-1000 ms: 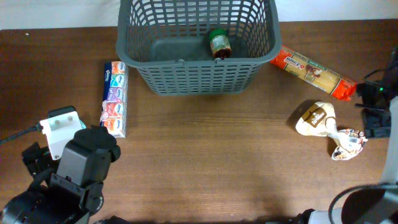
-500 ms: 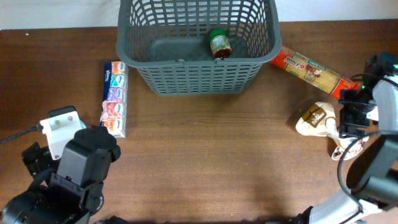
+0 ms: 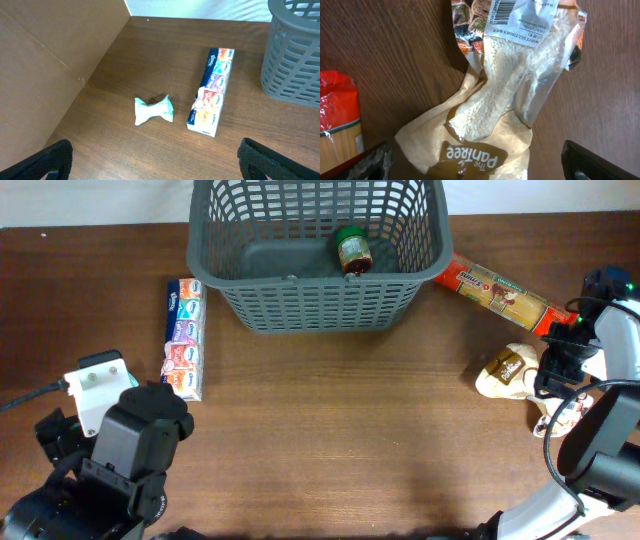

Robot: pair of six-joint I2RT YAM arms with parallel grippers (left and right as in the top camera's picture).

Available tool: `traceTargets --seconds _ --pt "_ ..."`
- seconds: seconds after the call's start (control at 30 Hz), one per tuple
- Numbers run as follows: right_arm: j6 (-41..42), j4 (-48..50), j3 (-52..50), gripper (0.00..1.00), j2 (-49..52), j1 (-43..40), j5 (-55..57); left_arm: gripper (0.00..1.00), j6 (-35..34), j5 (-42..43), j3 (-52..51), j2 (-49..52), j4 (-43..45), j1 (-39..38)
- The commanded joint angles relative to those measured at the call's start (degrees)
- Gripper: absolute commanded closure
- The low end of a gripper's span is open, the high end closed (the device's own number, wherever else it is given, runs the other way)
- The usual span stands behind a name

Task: Pack container
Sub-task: 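Lower the right gripper onto the clear bag and close on it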

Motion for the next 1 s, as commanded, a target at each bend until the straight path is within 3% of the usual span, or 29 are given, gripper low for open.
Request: traceTargets --seconds 0.0,0.6,0.77,0.97 --pt "4.0 0.7 -1.6 0.01 0.5 -0.1 0.1 0.00 0.3 -0.3 0.4 0.1 0.0 -0.1" --pt "4.2 1.5 -8.1 0.01 0.5 -3.3 4.4 0.01 0.3 -0.3 0.4 0.1 0.0 -0.1" --pt "-1.6 5.7 -8.7 0.01 0.5 -3.5 4.4 0.01 0.3 -0.3 0.4 0.1 0.0 -0.1" --pt "-1.6 7.6 -9.7 0.01 0.5 -3.4 4.3 0.01 0.3 -0.3 0.4 0.1 0.0 -0.1"
